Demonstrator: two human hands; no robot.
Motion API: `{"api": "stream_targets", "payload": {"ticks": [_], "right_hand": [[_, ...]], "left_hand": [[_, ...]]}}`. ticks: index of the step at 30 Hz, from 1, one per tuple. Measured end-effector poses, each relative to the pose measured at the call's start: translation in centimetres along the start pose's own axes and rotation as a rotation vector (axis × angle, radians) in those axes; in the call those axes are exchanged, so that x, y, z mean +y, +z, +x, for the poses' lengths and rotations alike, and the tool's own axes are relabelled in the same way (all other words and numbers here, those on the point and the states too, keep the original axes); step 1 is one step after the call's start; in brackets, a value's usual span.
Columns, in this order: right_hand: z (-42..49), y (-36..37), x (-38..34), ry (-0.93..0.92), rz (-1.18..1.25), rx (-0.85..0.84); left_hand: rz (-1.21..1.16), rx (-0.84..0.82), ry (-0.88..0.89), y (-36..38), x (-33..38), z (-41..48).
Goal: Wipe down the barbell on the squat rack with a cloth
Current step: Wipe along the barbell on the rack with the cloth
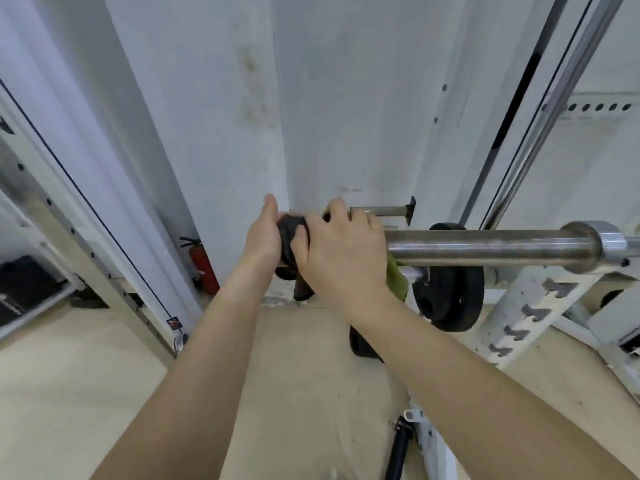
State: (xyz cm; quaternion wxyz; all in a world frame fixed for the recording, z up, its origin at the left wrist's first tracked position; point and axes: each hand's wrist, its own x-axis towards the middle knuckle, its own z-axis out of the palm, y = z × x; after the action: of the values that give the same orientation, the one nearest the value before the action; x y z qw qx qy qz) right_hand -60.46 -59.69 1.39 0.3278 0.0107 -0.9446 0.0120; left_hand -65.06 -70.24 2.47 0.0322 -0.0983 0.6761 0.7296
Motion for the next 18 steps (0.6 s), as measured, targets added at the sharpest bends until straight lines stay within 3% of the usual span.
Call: {"api": "stream_targets", "payload": {"ticks": [4, 7, 13, 15, 18], "right_hand": [[0.8, 0.3, -1.5, -0.055, -0.002, -0.040], [0.7, -0.1, 1.0, -0.119, 0.027, -0.044], [0.0, -1.1, 9.3, -0.029, -0.020, -0.049], [-0.6, -1.5, 12.8, 0.032, -0.044, -0.053], [-1.7, -2.3, 18.1, 0.143, -0.067, -0.035]], "left_hand": [[-0.217, 0.006, 0.178, -0.3, -2.7, 0.7], [-0.136, -0.039, 0.465, -0.7, -4.9, 1.1], [0.622, 0.099, 1.034, -3.2, -5.1, 2.1], [0.655, 0.139, 1.072, -3.4, -5.4, 2.3], [0.509, 0.060, 0.977, -2.8, -6.3, 2.5]]}}
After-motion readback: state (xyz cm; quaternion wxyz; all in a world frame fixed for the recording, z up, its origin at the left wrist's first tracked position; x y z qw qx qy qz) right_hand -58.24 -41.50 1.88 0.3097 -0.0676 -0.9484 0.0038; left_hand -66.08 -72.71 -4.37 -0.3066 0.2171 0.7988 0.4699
